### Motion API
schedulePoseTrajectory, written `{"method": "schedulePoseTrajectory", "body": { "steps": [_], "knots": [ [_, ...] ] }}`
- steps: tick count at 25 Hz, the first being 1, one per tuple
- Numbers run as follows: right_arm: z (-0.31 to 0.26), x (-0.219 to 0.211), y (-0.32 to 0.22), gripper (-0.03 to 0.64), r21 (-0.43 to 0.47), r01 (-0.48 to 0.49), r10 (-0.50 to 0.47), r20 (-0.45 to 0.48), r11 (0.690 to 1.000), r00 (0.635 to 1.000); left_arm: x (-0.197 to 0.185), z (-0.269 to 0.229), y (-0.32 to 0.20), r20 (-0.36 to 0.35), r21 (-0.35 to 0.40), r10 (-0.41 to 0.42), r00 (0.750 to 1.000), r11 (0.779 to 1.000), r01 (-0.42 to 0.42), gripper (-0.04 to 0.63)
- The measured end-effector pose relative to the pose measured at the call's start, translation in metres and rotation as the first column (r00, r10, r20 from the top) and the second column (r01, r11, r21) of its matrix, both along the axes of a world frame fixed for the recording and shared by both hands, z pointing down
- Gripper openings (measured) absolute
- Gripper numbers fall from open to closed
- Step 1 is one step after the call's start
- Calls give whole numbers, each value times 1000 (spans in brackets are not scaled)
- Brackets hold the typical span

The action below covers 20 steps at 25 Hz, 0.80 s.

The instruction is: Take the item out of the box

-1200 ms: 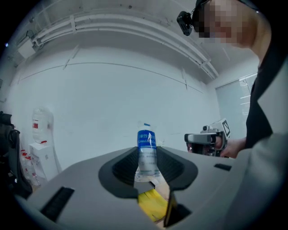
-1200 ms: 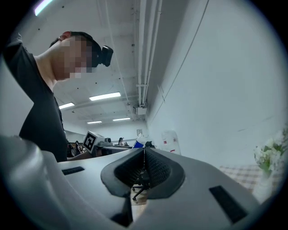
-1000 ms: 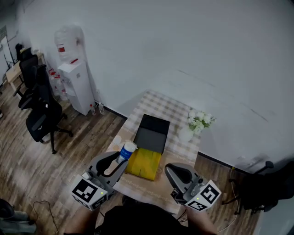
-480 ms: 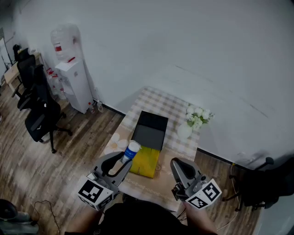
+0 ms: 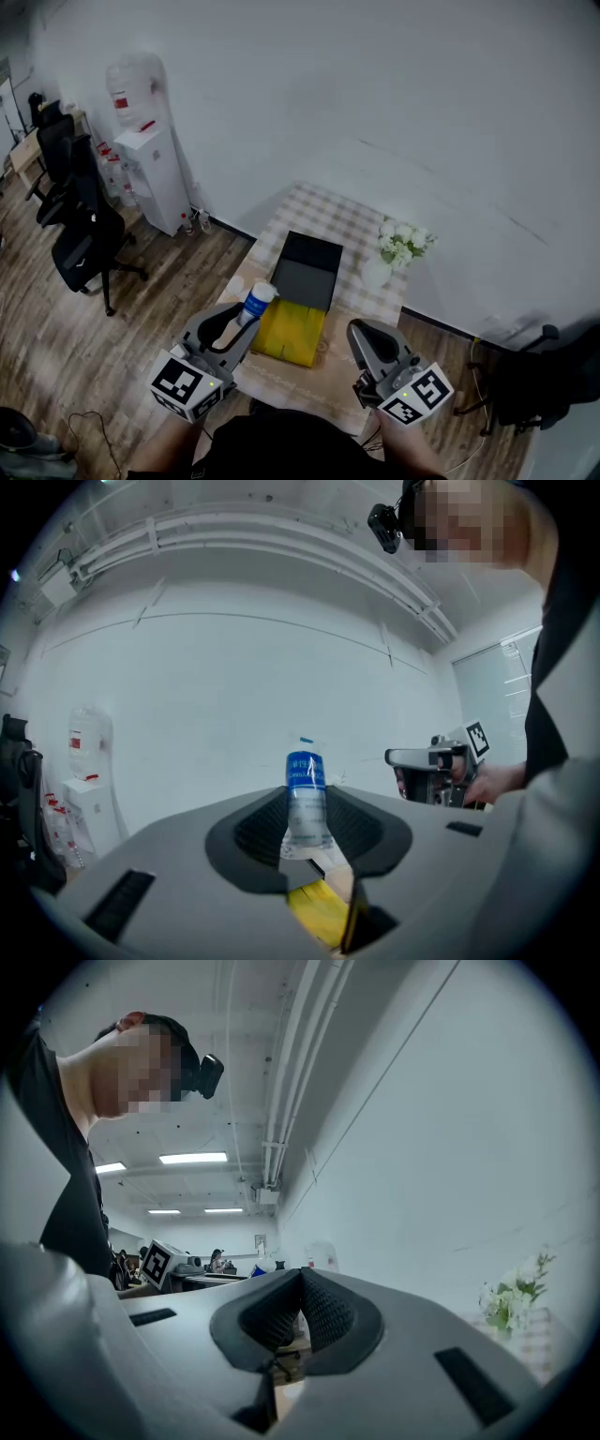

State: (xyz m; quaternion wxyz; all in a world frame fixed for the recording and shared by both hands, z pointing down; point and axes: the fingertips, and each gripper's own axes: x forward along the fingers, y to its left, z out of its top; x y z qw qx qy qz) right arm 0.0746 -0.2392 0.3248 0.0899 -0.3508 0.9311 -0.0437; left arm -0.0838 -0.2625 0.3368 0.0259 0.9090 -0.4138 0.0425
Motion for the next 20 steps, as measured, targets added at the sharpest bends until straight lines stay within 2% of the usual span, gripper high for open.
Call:
{"method": "schedulePoseTrajectory", "body": {
  "steps": [7,20],
  "knots": [
    [4,-4,-1,35,-1,13,-13,-33,1000,999,5,0,0,-18,14,16,1000,1000,-16,132],
    [10,4,-1,35,-21,4,-5,-30,1000,1000,6,1,-3,-20,6,3,1000,1000,-3,132]
  ]
}}
